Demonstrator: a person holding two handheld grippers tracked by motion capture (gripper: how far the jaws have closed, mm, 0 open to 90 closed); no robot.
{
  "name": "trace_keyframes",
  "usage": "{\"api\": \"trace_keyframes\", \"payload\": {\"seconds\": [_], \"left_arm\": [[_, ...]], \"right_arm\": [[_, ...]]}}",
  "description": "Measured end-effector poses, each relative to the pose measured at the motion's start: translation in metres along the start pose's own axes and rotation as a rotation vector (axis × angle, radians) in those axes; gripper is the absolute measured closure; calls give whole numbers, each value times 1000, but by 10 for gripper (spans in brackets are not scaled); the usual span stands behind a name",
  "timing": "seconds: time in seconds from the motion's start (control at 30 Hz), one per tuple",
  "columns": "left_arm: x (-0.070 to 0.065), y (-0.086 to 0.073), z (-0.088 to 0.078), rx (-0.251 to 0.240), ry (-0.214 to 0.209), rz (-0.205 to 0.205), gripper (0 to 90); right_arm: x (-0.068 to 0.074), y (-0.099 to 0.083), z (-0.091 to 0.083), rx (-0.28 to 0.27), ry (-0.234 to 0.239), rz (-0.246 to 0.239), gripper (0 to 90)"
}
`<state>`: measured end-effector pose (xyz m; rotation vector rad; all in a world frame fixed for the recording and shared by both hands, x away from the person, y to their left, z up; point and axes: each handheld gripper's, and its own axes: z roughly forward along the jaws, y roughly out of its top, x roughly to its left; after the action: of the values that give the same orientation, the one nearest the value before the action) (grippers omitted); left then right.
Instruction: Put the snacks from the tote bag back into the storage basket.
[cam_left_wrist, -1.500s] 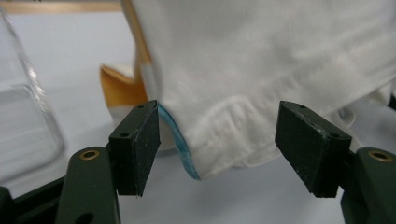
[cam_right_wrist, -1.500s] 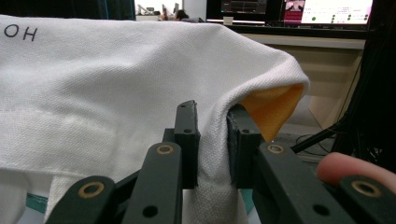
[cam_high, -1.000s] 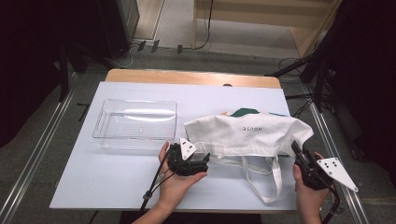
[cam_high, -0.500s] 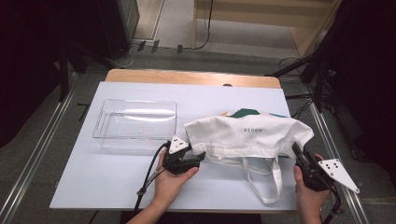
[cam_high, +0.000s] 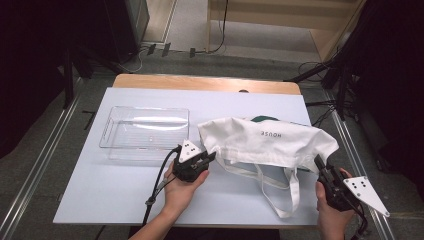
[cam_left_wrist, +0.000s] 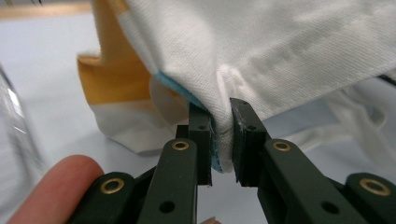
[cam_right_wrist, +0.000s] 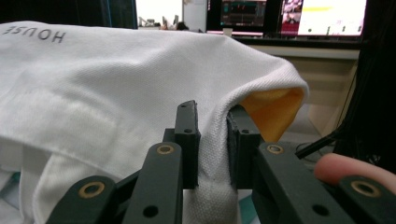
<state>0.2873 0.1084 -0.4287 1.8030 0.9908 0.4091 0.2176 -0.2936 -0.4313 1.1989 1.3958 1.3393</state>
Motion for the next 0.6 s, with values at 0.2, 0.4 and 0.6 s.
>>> {"api": "trace_keyframes", "payload": {"seconds": [0.2,0.4,0.6], "left_arm": [[11,3,-5,-7,5,-51,804],[14,0,-7,-10,7,-81,578],[5,-11,-18,-21,49,-48,388]], "right_arm": [[13,8,-11,-13,-37,-65,785],[7,-3,-4,31,-42,-24,784],[3,-5,0,29,-37,-12,782]]}}
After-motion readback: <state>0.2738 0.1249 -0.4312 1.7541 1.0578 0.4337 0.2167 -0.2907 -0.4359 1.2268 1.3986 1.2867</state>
